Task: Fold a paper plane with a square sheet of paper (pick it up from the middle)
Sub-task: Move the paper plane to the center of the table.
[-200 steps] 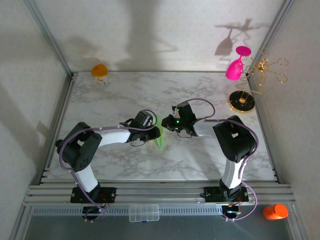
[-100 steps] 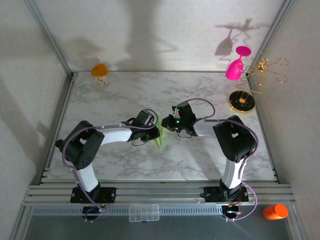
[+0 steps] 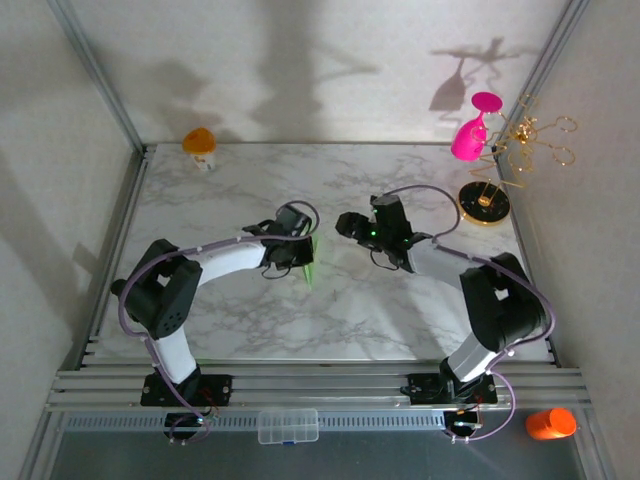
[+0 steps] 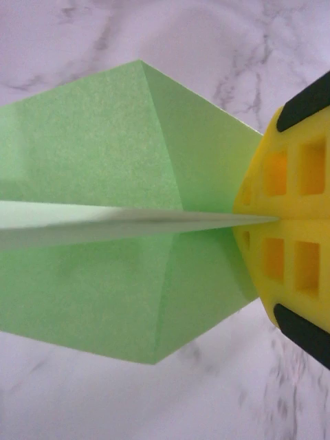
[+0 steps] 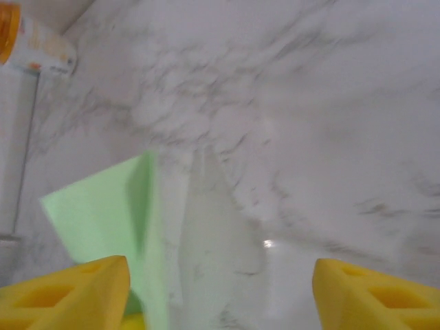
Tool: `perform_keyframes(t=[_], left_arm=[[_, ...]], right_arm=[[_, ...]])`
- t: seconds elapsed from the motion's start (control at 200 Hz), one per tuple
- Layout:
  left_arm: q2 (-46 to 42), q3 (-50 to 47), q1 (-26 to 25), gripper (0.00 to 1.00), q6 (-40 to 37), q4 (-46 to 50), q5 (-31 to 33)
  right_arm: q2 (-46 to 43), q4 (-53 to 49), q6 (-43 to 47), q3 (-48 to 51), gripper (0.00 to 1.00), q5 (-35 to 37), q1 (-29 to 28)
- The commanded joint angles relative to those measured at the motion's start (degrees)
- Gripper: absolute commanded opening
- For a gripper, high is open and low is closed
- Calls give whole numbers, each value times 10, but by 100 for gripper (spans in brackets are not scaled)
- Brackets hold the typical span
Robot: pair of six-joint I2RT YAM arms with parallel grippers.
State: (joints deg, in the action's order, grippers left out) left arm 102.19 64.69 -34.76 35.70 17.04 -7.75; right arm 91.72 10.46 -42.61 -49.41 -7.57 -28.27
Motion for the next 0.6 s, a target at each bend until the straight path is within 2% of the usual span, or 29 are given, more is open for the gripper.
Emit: perform_keyframes(t=[0.0, 0.05, 0.17, 0.235, 0.381, 0.596], left_arm=[[26, 67, 25, 1, -62, 88, 85], [44, 97, 33, 1, -71, 100, 95], [102, 186, 48, 1, -92, 145, 119], [133, 236, 50, 2, -98, 168, 138], [198, 321, 52, 3, -105, 210, 132], [264, 395, 52, 7, -98, 248, 127]], right_arm=[[-22, -25, 25, 26, 79, 93, 3], [-31, -25, 33, 32, 86, 109, 3], [-49, -15, 52, 49, 92, 133, 3], [-59, -7, 57, 59, 93, 139, 3], [-70, 9, 63, 72, 94, 140, 3], [-62, 2, 67, 63, 93, 128, 3]])
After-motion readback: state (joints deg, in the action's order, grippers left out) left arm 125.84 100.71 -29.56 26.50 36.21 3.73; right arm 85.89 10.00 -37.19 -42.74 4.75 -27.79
